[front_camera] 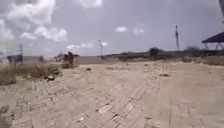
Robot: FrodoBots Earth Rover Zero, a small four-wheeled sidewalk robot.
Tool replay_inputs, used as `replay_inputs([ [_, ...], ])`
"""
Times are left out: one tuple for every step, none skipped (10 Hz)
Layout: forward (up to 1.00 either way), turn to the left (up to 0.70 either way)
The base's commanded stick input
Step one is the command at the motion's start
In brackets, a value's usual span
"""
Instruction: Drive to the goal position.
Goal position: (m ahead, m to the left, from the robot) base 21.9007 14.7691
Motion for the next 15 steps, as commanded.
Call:
replay_inputs([
  [0.70,0.14],
  [0.70,0.14],
  [0.70,0.14],
  [0.70,0.14],
  [0.70,0.14],
  [0.70,0.14],
  [0.70,0.14],
  [0.70,0.14],
  [0.70,0.14],
  [0.70,0.14],
  [0.70,0.14],
  [0.70,0.14],
  [0.70,0.13],
  [0.70,0.12],
  [0.70,0.04],
])
